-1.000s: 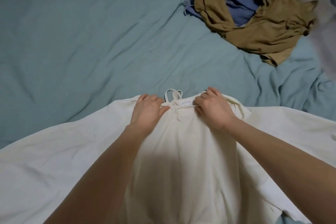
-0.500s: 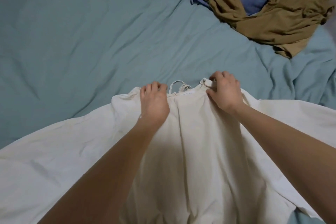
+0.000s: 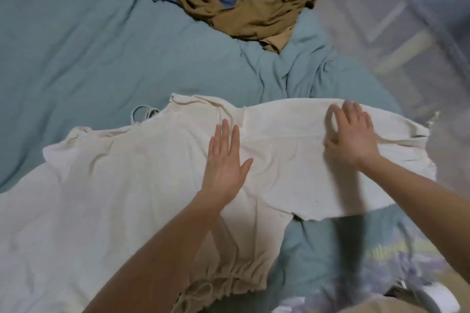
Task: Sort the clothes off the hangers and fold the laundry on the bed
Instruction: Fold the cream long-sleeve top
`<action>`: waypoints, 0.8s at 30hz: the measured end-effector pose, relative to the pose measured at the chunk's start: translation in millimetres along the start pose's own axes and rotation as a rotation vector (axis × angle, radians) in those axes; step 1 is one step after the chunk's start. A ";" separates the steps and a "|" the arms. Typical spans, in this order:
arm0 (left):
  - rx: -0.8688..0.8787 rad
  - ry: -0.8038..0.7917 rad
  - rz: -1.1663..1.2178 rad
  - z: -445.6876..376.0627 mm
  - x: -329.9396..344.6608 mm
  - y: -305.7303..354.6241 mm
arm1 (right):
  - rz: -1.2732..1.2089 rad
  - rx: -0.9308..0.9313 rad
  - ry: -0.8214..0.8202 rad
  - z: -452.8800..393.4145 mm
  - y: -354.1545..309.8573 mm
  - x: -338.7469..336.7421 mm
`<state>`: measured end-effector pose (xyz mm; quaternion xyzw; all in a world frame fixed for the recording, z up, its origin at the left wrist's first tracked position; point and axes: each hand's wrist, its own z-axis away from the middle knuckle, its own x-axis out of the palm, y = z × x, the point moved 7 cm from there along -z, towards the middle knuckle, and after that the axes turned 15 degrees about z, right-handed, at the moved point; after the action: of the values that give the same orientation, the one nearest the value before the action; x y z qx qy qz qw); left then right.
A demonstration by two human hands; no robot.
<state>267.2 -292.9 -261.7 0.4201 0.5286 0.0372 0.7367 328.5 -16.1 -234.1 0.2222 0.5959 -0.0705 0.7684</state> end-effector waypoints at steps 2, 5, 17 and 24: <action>-0.062 0.001 0.005 4.5 5.9 -1.3 | 0.063 0.051 -0.030 -11.0 15.6 6.3; -0.129 -0.041 -0.153 -1.4 15.5 3.2 | 0.056 0.052 0.018 -29.8 18.4 7.9; -0.391 -0.260 -0.297 -31.0 41.2 27.2 | -0.043 0.041 0.095 -13.4 82.8 5.0; 0.094 -0.564 -0.283 -39.9 105.2 125.9 | -0.055 -0.058 -0.346 9.4 149.5 11.4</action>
<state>330.0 -136.2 -261.0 0.3695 0.3578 -0.2080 0.8320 395.8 114.9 -204.6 0.1678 0.4626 -0.1115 0.8634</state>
